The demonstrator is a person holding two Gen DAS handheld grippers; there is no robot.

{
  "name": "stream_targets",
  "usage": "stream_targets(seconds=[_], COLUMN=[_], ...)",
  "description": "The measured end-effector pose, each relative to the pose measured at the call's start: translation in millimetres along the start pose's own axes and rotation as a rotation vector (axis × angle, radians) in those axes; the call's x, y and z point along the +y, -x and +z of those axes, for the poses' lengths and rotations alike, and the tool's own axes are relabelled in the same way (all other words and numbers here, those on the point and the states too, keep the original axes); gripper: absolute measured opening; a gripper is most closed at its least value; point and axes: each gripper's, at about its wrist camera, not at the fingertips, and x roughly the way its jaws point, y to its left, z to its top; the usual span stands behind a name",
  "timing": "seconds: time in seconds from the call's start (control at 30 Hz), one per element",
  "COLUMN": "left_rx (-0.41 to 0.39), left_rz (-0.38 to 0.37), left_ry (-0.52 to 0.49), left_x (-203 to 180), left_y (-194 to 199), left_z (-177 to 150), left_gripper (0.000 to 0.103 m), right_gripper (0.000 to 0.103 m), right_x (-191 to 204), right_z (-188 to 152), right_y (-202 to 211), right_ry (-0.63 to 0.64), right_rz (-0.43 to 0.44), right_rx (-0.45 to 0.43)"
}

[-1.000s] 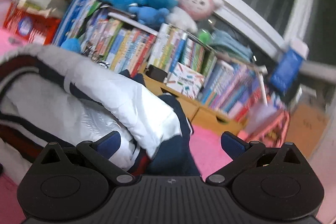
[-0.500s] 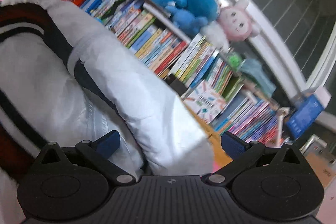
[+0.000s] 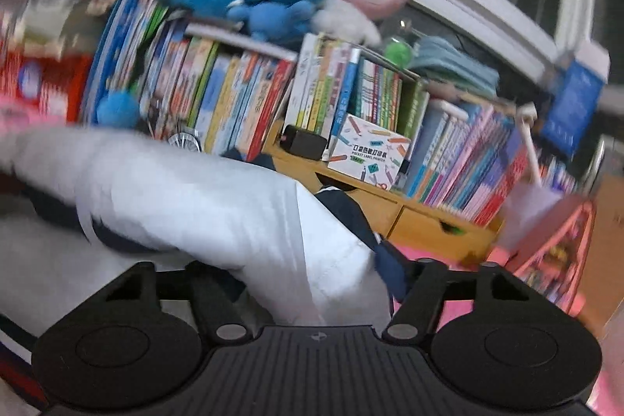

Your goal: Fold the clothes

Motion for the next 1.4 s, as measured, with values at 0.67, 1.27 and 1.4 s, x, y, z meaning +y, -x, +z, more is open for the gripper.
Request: stream_targets(seconds=[0.67,1.27,1.4], left_rx=[-0.014,-0.229,-0.238], left_rz=[0.090,0.113,0.093], left_ry=[-0.107,-0.007,0.004], left_x=[-2,62,60], left_y=[-61,10,21], left_z=[2,62,58], left_gripper=[0.103,0.103,0.103], right_gripper=[0.065,0.082,0.093], right_x=[-141,83,120], right_z=[-15,-29,-26], right_y=[21,69,51], right_ry=[-0.945,0.375,0.461], right_rz=[0.655,0.067,0.076], right_rx=[0.048,-0.198,-0.255])
